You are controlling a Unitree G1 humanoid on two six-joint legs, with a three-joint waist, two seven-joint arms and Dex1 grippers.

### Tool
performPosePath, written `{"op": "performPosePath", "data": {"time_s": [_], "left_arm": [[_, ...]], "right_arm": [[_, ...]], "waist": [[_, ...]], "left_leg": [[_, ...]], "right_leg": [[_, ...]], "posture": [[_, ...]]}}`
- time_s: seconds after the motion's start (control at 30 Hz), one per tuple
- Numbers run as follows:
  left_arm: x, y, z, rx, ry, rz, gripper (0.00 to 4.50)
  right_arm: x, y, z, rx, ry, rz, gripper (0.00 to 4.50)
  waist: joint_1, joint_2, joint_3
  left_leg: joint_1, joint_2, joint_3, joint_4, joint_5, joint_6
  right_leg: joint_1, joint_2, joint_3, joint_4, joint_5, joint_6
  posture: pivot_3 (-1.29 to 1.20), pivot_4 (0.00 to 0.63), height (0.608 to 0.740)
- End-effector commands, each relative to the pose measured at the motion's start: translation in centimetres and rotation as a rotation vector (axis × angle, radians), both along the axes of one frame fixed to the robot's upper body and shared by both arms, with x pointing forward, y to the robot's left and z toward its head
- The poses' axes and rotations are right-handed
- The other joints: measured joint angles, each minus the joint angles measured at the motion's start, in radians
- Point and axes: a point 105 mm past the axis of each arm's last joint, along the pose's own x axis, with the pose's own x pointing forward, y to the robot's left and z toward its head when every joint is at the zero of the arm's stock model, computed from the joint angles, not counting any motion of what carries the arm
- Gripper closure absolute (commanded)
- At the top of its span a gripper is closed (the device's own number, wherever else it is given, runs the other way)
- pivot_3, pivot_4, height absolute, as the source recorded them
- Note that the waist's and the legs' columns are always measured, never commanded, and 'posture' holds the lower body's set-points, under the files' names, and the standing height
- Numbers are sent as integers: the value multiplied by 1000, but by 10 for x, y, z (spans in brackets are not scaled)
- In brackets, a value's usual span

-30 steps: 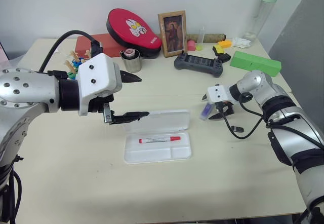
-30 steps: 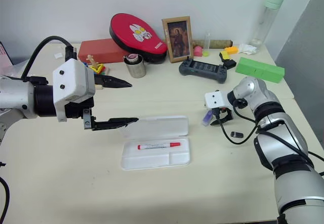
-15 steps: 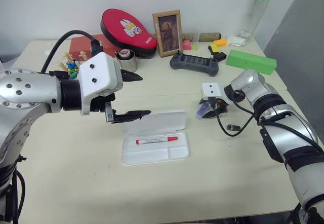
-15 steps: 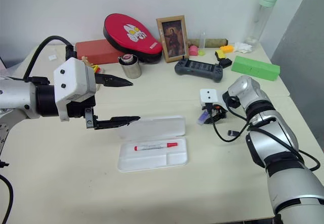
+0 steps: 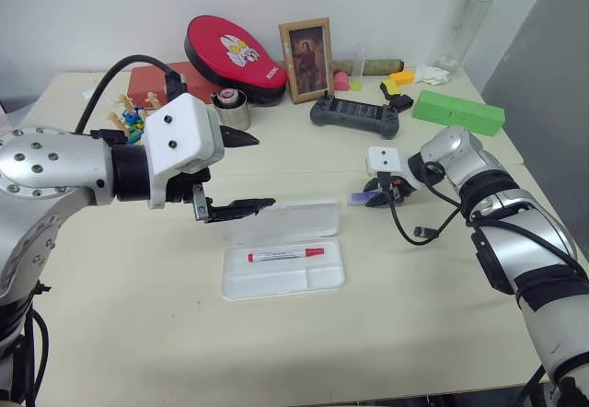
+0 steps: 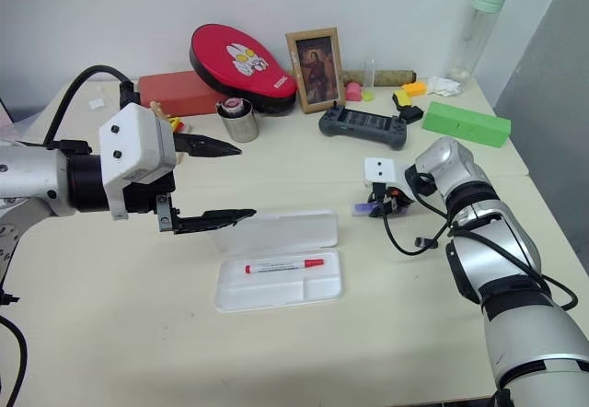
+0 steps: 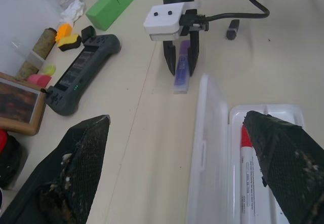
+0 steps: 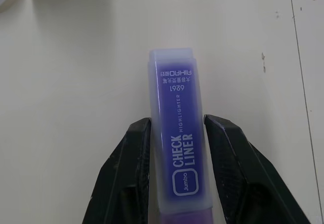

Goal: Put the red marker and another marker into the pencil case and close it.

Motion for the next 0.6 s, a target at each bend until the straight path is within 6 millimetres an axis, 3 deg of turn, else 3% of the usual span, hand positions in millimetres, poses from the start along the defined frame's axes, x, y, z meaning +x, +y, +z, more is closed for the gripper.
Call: {"op": "performPosePath", "data": {"time_s": [0.03, 0.3, 0.43, 0.6], "left_arm": [[-1, -1, 6, -5, -39, -3, 0], [-1, -2, 6, -9, -42, -5, 0], [-1, -2, 7, -9, -43, -5, 0], [0, -2, 7, -8, -44, 0, 0]], "right_arm": [[4, -5, 9, 34, -26, -33, 2805], [4, -12, -2, 11, -15, -77, 2805], [5, -13, -6, 8, -15, -87, 3437], [4, -12, -6, 11, -19, -80, 3449]], "waist": [[0, 0, 0], [0, 0, 0], [0, 0, 0], [0, 0, 0]], "left_leg": [[0, 0, 0, 0, 0, 0], [0, 0, 0, 0, 0, 0], [0, 0, 0, 0, 0, 0], [1, 0, 0, 1, 0, 0]], "right_leg": [[0, 0, 0, 0, 0, 0], [0, 0, 0, 0, 0, 0], [0, 0, 0, 1, 0, 0], [0, 0, 0, 2, 0, 0]], "posture": [[0, 150, 740], [0, 150, 740], [0, 150, 740], [0, 150, 740]]}}
